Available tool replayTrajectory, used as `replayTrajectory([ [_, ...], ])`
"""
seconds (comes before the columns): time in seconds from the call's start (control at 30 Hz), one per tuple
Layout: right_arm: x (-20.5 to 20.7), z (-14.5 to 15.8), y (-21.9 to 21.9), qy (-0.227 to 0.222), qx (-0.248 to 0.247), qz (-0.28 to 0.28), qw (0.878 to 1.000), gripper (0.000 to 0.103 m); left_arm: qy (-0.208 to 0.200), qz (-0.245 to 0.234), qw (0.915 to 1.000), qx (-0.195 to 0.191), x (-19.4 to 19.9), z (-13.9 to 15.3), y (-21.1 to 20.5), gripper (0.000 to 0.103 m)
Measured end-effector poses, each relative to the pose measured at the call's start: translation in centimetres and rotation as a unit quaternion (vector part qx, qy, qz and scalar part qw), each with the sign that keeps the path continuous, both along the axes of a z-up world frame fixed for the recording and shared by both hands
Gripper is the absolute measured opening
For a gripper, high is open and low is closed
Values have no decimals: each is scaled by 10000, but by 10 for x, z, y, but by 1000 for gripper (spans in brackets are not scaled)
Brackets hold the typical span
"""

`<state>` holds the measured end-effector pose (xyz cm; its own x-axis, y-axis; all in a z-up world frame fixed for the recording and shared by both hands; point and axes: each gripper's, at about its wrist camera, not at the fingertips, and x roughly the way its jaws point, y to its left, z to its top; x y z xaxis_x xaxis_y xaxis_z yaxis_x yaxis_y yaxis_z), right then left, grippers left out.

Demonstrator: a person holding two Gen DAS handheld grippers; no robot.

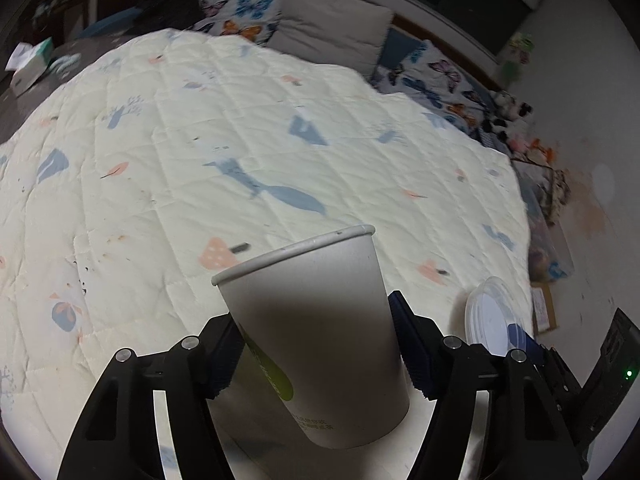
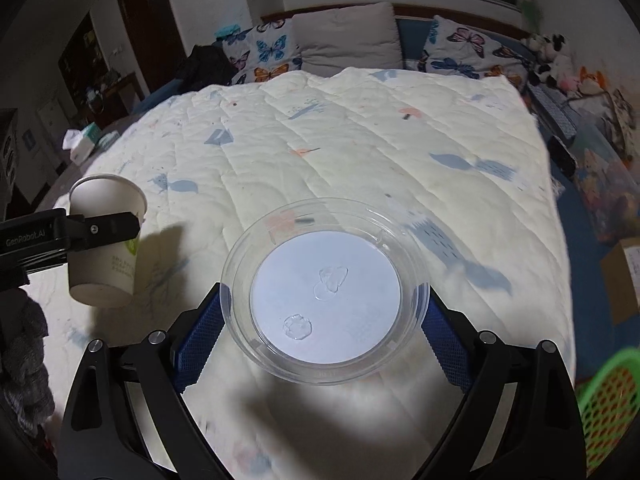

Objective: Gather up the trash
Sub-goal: 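Release the clear lid over the basket with the right gripper while the left holds the cup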

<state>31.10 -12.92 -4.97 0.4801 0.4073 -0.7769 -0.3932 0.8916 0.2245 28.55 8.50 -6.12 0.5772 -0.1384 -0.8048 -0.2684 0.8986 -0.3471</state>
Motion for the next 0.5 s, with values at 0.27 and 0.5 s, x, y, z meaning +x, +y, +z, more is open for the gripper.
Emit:
replayTrajectory([
  [0.27,-41,16,-46,-51,70,-459,9989,91,-223,-682,9974,55,-19,20,-46,65],
  [0.5,-73,22,-88,-73,47,-904,9959,91,-332,-1264,9914,118,-30,32,-96,65],
])
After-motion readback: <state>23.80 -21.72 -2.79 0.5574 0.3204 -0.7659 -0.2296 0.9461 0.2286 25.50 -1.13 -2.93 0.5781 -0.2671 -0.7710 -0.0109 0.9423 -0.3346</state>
